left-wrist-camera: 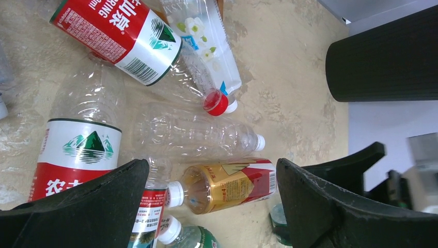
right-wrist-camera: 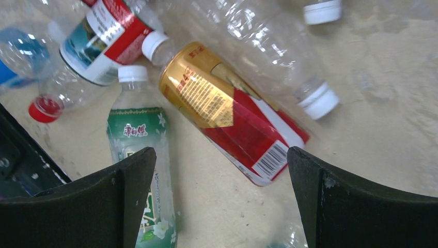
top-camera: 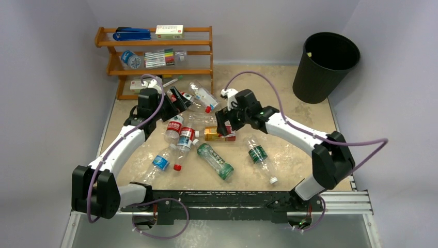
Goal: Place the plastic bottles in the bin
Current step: Pick up the plastic bottle at the center of the board.
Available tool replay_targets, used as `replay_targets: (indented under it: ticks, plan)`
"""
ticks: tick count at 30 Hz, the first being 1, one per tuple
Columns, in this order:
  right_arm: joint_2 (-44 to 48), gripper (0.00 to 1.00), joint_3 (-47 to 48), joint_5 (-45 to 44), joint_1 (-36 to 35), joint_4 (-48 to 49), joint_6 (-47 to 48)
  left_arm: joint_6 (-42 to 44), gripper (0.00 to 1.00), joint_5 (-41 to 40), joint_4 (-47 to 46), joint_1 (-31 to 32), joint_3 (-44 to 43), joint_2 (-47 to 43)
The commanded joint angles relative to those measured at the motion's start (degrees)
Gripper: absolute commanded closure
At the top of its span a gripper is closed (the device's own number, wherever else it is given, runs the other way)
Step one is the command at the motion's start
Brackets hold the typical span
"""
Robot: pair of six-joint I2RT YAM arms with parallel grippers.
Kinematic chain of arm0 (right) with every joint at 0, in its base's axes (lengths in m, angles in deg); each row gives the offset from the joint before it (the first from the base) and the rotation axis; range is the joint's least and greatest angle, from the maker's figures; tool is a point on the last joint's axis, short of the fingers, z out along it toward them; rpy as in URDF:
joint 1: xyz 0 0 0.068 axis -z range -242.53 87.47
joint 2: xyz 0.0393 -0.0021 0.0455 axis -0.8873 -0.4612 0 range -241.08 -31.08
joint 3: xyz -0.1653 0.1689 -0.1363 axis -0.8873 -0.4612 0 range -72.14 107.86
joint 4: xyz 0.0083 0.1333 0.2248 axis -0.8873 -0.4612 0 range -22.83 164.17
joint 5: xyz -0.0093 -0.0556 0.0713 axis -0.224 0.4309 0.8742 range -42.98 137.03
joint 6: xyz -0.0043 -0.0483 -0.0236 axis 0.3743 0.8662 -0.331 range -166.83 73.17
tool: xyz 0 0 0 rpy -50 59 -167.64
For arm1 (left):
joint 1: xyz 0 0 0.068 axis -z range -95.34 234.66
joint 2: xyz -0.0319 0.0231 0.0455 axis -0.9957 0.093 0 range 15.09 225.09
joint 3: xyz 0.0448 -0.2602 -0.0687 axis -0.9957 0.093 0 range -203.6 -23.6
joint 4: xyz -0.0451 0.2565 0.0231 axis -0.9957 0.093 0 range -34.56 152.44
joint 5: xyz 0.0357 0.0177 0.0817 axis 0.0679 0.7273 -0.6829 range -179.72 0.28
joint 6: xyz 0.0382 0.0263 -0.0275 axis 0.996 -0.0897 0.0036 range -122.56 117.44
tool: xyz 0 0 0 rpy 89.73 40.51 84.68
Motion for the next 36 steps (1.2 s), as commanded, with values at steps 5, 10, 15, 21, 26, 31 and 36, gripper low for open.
replay_targets:
  ticks: [5,10,15,21,26,31,36]
  plan:
    - [-5.15,0.0,4.42,-4.52,-4.61,-1.56,8.43,-0.13,0.05,-0.01,-1.49,0.2,0.82,-1.91]
    - [-7.39,0.0,5.14,-8.32,-5.34,-2.11,10.68,-0.13,0.05,-0.1,-1.74,0.21,1.59,-1.87]
    - [-9.67,0.0,6.11,-12.57,-6.12,-2.74,12.29,-0.09,0.05,-0.18,-1.92,0.21,1.7,-1.49]
    - [-11.9,0.0,7.31,-13.04,-6.96,-3.09,13.93,-0.21,0.05,-0.04,-2.35,0.21,1.74,-1.15]
    - [-13.2,0.02,7.6,-11.36,-7.32,-2.97,14.76,-0.17,0.05,-0.03,-2.18,0.21,1.78,-1.28]
    - [-14.72,0.06,7.78,-10.14,-7.91,-3.35,14.98,-0.18,0.05,-0.15,-2.1,0.21,2.02,-1.52]
    - [-15.68,0.15,7.69,-10.08,-8.33,-3.86,14.9,-0.22,0.05,-0.03,-2.17,0.16,1.98,-1.5]
